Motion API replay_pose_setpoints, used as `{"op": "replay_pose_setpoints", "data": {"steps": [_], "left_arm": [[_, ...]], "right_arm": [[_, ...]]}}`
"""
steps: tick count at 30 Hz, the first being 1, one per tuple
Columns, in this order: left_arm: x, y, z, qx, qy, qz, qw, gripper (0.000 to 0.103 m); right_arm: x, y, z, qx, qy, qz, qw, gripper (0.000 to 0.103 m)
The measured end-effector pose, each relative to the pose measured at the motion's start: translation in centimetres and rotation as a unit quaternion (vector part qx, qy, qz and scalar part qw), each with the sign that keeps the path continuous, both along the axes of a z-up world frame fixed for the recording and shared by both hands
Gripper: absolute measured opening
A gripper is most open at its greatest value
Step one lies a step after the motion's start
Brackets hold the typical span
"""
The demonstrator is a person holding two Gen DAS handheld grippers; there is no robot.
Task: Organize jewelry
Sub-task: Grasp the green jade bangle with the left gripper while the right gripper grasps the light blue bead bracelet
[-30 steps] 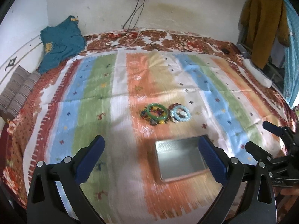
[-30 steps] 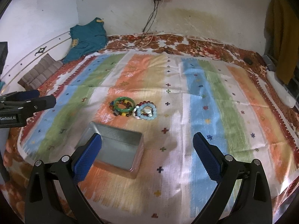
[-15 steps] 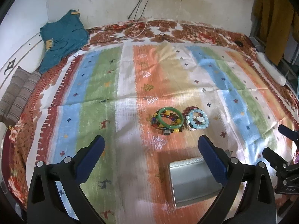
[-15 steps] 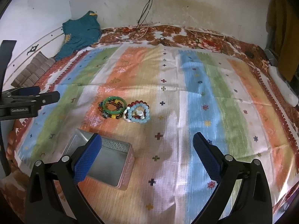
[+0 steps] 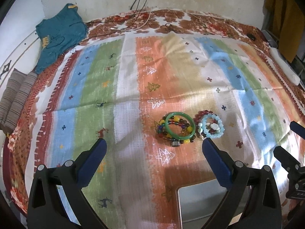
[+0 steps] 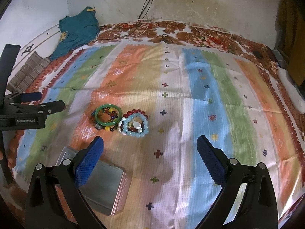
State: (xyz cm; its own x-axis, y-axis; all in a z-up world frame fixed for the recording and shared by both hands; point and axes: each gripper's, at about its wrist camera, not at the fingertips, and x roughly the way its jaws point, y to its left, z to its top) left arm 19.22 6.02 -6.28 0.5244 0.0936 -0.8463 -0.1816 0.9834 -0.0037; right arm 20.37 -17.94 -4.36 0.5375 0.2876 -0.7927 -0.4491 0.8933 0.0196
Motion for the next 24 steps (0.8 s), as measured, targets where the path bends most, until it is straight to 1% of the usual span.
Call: {"op": "replay_pose_setpoints", "data": {"steps": [5,13,24], "left_arm": [[1.1,-0.3,-0.5,0.004,0.007,-0.003,1.0000,0.097],[3.1,0.6,-2.5,0.015,0.033,0.007,0.9993,0.097],[5.6,1.1,-4.8,0.008,0.063,0.003,0.9980,0.097]], "right_arm": [[1.2,0.6,-0.9,-0.008,0.015,0.003,1.000,0.099],[2.9,1.6,-2.6,-0.026,0.032,0.008,0.999,0.099],[5.6,2.2,-4.9,-0.032,0.065,0.005,0.997,0.099]]}}
